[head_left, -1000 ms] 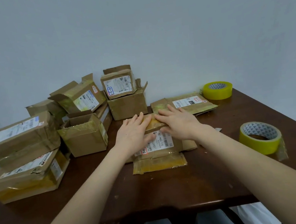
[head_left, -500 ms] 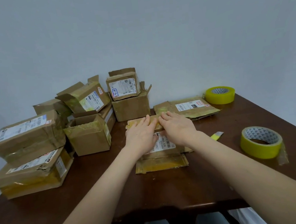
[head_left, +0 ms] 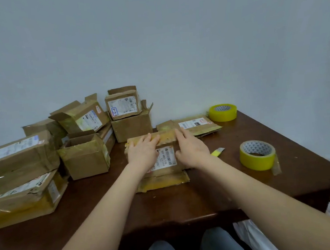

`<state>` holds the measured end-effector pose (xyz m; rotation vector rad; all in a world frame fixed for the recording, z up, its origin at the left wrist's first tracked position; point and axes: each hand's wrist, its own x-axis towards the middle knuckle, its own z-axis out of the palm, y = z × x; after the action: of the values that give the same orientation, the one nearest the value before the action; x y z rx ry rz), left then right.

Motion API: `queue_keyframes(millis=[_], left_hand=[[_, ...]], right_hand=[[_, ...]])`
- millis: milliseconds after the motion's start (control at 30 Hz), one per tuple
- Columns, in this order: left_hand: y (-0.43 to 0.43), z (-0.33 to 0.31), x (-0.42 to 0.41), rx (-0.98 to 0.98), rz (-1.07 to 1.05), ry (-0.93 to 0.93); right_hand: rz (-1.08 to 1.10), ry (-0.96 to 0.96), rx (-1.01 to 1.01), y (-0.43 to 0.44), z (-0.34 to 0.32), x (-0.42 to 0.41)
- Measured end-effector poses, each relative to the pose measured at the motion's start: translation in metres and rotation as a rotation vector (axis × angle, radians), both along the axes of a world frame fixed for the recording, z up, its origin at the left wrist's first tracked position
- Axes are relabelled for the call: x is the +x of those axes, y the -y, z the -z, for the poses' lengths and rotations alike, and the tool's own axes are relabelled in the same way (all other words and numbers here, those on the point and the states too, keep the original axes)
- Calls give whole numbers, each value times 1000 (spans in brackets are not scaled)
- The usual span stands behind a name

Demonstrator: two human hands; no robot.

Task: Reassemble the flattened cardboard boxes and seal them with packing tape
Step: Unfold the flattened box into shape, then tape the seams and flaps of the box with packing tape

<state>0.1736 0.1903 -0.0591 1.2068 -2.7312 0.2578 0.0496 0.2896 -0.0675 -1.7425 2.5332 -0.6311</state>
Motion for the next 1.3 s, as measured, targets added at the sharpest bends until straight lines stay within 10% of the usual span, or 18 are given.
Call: queue_keyframes(millis=[333,800,1000,1167,1300], left_hand=[[1,-5,2,33,5,6],[7,-1,13,9,40,-102],[12,-1,23,8,152,-87],[15,-4,26,93,207,-134],[22,-26,30,783,46,-958]], right_hand=[[635,25,208,-74,25,-77],[489,-63,165,-51,16,-79],[133,541,-579,-18,-51,-57],[-70,1374,-750,30,-88,-22],[-194,1740,-717,57,-83,-11]])
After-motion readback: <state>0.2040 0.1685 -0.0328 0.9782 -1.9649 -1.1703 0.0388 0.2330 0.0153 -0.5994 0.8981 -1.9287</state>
